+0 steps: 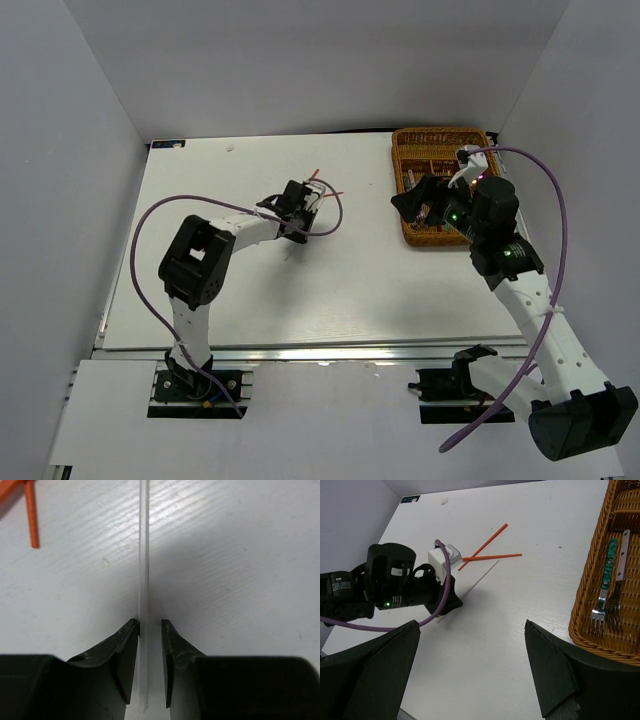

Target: Sort the eating utensils into containers

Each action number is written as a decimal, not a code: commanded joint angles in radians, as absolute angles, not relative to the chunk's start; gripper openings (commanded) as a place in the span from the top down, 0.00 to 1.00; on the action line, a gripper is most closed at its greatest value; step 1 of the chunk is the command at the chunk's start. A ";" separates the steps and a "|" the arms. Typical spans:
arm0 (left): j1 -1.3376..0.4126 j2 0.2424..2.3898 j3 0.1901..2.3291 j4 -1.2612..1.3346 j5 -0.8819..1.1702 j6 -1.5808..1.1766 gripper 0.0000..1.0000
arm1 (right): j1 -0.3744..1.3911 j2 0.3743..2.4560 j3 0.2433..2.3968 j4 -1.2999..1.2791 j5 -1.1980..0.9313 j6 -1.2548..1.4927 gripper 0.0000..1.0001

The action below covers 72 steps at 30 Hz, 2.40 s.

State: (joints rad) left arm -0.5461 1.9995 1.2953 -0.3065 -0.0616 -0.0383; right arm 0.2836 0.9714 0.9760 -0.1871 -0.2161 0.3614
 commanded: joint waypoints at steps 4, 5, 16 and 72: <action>-0.626 2.077 1.207 -0.532 -0.063 -0.140 0.67 | 0.285 0.939 1.012 -0.181 -0.204 0.347 0.11; -0.629 2.080 1.206 -0.549 -0.061 -0.146 0.72 | 0.285 0.939 1.011 -0.179 -0.203 0.347 0.11; -0.643 2.073 1.198 -0.620 -0.031 -0.227 1.00 | 0.138 1.002 0.879 -0.092 -0.329 0.515 0.11; -0.838 1.692 1.221 -0.224 0.123 -0.436 1.00 | 0.431 1.540 0.551 0.653 -0.282 1.123 1.00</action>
State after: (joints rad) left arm -0.8345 1.7332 1.1610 -0.1898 0.1860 -0.4454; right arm 0.4267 1.5551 0.5526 0.5484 -0.2741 1.0885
